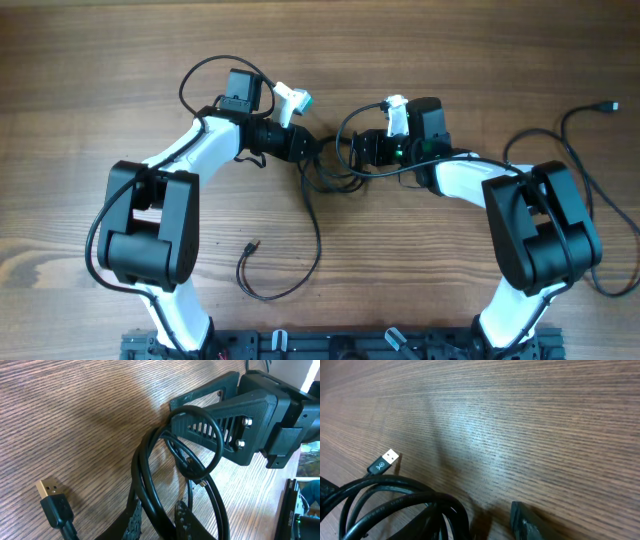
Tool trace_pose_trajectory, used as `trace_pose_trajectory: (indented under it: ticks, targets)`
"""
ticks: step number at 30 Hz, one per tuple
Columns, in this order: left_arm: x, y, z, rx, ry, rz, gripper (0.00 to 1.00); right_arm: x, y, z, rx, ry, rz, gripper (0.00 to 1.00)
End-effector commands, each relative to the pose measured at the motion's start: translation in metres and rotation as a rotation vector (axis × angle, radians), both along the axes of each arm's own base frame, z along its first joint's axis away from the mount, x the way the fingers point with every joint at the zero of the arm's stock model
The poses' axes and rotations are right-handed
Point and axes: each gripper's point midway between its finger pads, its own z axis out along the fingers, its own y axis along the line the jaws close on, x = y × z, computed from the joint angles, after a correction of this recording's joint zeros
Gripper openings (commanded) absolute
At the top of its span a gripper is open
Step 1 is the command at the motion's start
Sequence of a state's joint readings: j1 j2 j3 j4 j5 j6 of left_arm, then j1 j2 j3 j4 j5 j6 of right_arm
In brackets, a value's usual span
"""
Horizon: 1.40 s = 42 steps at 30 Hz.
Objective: Untangle cables
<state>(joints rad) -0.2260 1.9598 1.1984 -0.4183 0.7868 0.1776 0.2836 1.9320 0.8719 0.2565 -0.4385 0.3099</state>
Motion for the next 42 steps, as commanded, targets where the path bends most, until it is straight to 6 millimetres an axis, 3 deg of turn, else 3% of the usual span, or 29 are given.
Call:
trace_pose_trajectory:
  ticks: [1, 8, 11, 14, 19, 22, 23, 26, 31, 36, 37, 42]
  targets:
    - [-0.001, 0.0, 0.002, -0.024, 0.007, -0.003, 0.24, 0.006, -0.008, -0.011, -0.037, -0.004, -0.041, 0.47]
    - [0.0, 0.0, 0.002, -0.024, 0.007, -0.003, 0.24, 0.021, -0.014, -0.019, -0.08, -0.074, -0.07, 0.45]
    - [0.0, 0.001, 0.001, -0.017, 0.005, 0.0, 0.24, 0.027, -0.023, -0.021, -0.111, -0.088, -0.122, 0.16]
    - [0.004, 0.007, -0.006, 0.038, -0.001, 0.028, 0.26, 0.034, -0.039, -0.024, -0.119, -0.053, -0.27, 0.05]
    - [0.008, 0.008, -0.005, 0.034, 0.014, 0.061, 0.5, 0.029, -0.04, -0.023, -0.07, 0.024, -0.34, 0.04]
    - [0.01, 0.009, -0.006, 0.041, 0.016, 0.075, 0.62, 0.02, -0.041, -0.012, -0.086, 0.047, -0.322, 0.04]
    - [0.015, 0.016, -0.011, 0.087, 0.032, 0.136, 0.69, 0.014, -0.038, -0.008, -0.102, 0.052, -0.291, 0.04]
    - [0.032, 0.043, -0.028, 0.235, 0.07, 0.341, 0.66, -0.004, -0.019, 0.008, -0.106, 0.055, -0.17, 0.04]
    - [0.033, 0.045, -0.029, 0.239, 0.082, 0.365, 0.64, -0.021, 0.013, 0.042, 0.038, 0.123, -0.111, 0.04]
    - [0.033, 0.046, -0.029, 0.241, 0.09, 0.378, 0.6, -0.052, 0.044, 0.028, 0.059, 0.254, -0.089, 0.04]
    - [0.034, 0.049, -0.03, 0.252, 0.101, 0.408, 0.63, -0.058, 0.048, 0.022, 0.039, 0.265, -0.096, 0.04]
    - [0.04, 0.086, -0.02, 0.304, 0.143, 0.583, 0.64, -0.086, 0.075, 0.006, 0.001, 0.331, -0.165, 0.04]
